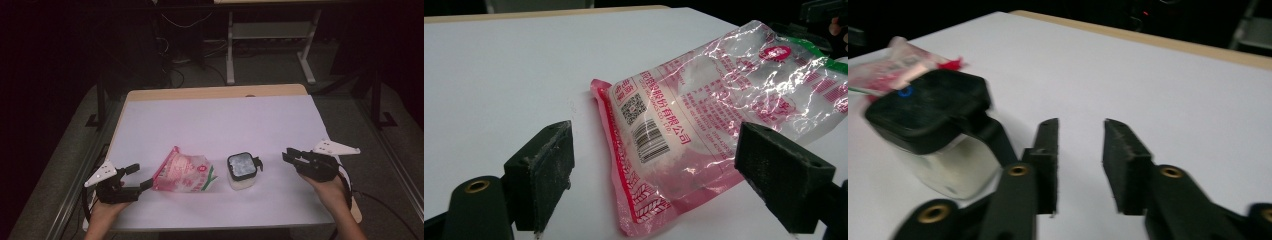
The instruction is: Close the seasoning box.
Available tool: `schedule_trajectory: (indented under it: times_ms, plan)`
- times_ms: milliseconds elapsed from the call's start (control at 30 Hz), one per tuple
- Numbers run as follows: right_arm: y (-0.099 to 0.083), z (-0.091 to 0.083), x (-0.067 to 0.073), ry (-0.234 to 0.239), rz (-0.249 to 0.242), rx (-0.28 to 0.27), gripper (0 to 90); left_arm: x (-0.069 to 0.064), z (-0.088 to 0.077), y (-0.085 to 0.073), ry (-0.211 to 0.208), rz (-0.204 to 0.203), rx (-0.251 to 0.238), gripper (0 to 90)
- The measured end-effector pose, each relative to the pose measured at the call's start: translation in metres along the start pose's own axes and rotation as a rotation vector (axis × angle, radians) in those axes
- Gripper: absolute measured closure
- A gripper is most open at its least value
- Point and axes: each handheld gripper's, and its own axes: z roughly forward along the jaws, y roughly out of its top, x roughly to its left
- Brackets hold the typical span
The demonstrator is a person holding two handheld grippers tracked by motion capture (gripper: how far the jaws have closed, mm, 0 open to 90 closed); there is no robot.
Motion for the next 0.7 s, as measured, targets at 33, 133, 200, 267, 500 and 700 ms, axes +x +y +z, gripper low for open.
schedule_trajectory:
  times_ms: [33, 133, 200, 267, 500, 700]
  plan:
    - [-0.002, -0.001, -0.002, -0.011, 0.005, 0.004, 62.5, 0.0, 0.0, 0.0, -0.002, 0.001, 0.0, 15.8]
    - [-0.007, -0.003, -0.008, -0.042, 0.023, 0.018, 54.6, 0.0, 0.0, 0.0, 0.006, 0.007, 0.003, 15.7]
    - [-0.008, -0.002, -0.01, -0.069, 0.023, 0.029, 46.0, 0.0, 0.0, 0.0, 0.01, 0.007, 0.007, 15.7]
    - [-0.01, 0.0, -0.013, -0.091, 0.023, 0.055, 36.6, 0.0, 0.0, 0.0, 0.011, 0.013, 0.013, 15.7]
    - [-0.022, 0.01, -0.029, -0.118, 0.062, 0.123, 14.5, 0.001, 0.001, -0.001, 0.027, 0.023, 0.037, 15.7]
    - [-0.023, 0.012, -0.028, -0.126, 0.049, 0.121, 11.5, 0.001, 0.001, 0.0, 0.037, 0.017, 0.041, 15.8]
